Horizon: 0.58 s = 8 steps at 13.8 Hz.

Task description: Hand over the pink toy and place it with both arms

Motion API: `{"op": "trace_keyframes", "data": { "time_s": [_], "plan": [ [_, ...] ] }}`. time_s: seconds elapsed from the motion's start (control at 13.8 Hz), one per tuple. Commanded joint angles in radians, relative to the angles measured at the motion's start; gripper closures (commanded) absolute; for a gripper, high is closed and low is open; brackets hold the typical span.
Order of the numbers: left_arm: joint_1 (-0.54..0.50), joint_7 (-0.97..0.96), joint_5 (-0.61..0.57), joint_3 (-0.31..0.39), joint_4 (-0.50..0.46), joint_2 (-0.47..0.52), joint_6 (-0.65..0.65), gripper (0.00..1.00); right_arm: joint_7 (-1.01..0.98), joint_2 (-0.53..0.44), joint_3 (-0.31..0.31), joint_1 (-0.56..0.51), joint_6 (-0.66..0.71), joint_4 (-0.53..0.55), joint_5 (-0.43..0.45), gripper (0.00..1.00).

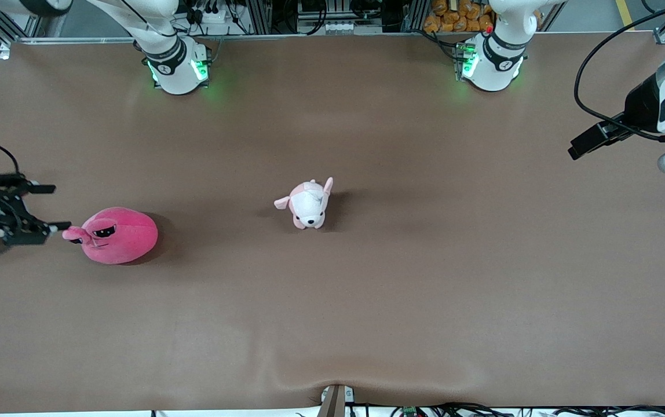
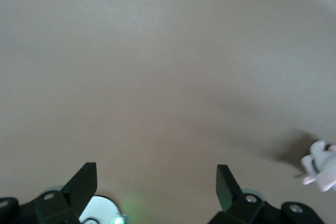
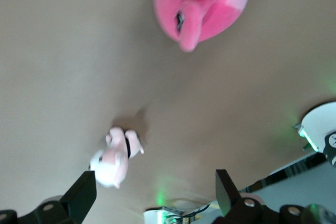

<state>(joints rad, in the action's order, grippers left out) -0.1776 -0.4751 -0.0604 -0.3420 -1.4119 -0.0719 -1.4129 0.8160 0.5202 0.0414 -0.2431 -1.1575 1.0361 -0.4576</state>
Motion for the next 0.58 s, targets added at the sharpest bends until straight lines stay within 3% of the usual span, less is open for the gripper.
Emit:
{"op": "trace_keyframes", "data": {
  "time_s": [0.0, 0.22, 0.51],
  "plan": [
    [0.108, 0.173, -0.015, 0.162, -0.104, 0.092, -0.009, 0.00, -0.113, -0.118, 0.023, 0.024, 0.044, 0.016, 0.026, 0.00],
    [0.213, 0.220, -0.003, 0.322, -0.211, 0.174, -0.017, 0.00, -0.285, -0.239, 0.029, 0.140, 0.071, 0.018, 0.224, 0.00],
    [0.214, 0.257, 0.001, 0.330, -0.260, 0.214, -0.021, 0.00, -0.688, -0.383, 0.025, 0.232, 0.119, 0.079, 0.431, 0.00]
  ]
}}
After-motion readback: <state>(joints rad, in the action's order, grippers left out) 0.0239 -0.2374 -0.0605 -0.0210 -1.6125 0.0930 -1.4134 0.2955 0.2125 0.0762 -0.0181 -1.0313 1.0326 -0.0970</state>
